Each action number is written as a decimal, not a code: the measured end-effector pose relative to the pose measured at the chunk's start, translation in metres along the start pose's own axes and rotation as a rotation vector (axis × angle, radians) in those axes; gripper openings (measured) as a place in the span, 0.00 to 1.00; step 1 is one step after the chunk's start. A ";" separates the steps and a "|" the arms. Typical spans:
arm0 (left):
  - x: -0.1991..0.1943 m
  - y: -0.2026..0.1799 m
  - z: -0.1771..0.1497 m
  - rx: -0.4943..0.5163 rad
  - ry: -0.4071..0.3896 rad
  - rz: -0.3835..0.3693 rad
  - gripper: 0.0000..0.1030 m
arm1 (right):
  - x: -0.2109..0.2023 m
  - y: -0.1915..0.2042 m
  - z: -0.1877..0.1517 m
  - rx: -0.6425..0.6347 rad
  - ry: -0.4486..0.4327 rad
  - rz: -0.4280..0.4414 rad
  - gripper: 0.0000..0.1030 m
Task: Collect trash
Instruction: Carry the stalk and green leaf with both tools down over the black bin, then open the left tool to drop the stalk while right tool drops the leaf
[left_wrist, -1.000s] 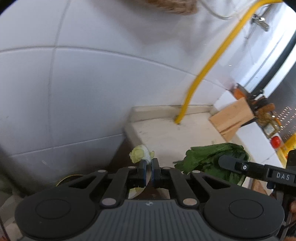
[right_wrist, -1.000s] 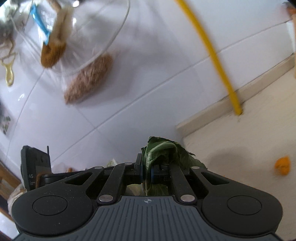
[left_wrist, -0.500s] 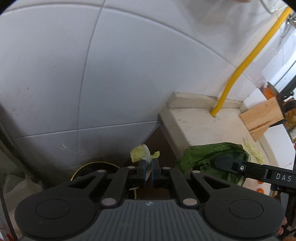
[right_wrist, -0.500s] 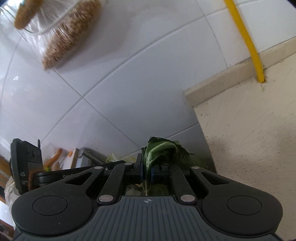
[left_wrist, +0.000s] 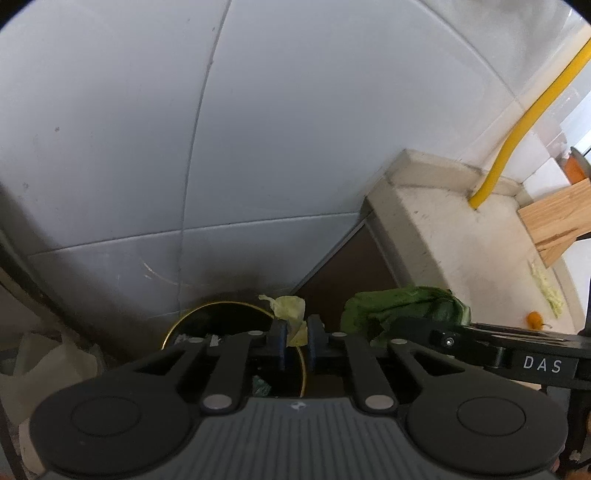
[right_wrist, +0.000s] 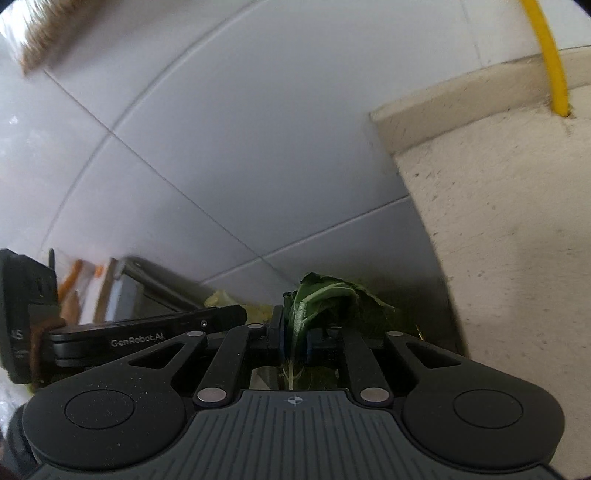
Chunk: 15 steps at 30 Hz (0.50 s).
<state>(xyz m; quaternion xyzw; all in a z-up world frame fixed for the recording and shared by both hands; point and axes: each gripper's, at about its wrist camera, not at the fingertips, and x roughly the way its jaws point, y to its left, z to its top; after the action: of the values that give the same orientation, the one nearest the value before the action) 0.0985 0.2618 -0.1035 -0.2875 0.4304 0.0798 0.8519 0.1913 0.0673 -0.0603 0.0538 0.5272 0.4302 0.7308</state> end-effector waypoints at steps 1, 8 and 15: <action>0.002 0.001 0.000 0.003 0.006 0.008 0.08 | 0.006 0.000 0.000 0.001 0.017 0.003 0.26; 0.009 0.006 0.000 0.008 0.020 0.019 0.10 | 0.029 0.004 -0.001 -0.009 0.067 -0.011 0.38; 0.010 0.011 -0.001 0.011 0.002 0.039 0.11 | 0.049 0.009 0.001 -0.024 0.119 -0.035 0.45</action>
<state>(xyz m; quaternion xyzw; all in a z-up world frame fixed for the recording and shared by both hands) 0.0998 0.2689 -0.1163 -0.2746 0.4371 0.0938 0.8513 0.1901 0.1066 -0.0905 0.0104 0.5654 0.4259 0.7063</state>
